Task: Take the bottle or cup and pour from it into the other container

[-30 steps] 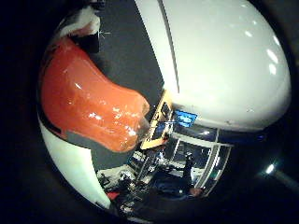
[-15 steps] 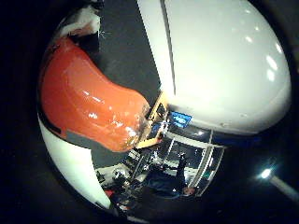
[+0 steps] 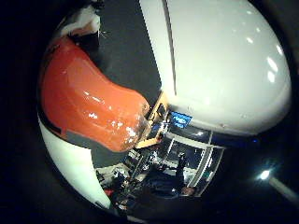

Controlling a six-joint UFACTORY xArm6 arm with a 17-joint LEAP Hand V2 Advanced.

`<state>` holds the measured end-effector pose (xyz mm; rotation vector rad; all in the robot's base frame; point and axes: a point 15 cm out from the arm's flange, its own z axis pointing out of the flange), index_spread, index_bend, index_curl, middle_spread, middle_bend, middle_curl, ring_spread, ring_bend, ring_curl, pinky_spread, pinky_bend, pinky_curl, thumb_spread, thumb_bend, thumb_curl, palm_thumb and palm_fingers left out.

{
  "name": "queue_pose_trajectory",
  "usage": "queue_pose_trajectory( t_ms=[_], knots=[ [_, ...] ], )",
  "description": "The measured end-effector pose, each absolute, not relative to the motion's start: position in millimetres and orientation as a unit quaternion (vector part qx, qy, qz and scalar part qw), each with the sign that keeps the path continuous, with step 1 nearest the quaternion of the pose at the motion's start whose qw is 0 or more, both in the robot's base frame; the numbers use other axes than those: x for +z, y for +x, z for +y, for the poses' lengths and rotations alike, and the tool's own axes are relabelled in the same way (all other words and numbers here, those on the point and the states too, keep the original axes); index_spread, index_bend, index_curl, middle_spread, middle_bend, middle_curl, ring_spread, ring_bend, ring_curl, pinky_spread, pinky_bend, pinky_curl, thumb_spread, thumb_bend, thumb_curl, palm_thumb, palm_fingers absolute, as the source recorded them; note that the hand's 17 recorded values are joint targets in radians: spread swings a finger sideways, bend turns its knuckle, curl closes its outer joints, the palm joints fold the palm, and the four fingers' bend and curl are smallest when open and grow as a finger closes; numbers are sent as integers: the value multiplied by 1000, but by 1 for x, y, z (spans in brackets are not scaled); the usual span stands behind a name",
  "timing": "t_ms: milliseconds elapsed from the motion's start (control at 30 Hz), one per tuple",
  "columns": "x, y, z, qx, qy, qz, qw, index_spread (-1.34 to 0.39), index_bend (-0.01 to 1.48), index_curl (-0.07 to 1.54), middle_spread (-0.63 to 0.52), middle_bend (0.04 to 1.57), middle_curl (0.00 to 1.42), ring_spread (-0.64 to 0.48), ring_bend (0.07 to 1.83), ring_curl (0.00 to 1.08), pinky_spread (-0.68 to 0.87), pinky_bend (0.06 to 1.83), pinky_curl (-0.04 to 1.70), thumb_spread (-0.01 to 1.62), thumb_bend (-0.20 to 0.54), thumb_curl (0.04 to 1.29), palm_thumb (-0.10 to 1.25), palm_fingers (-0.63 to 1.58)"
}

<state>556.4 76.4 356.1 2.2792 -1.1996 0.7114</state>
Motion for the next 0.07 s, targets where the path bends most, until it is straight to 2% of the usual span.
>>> queue_pose_trajectory(
  t_ms=[67],
  knots=[
    [358, 556, 73, 259, 828, -439, 232, -195, 1140, 780, -107, 1354, 704, -182, 1426, 674, -211, 1282, 1032, 744, -24, 723, 979, 1150]
  ],
)
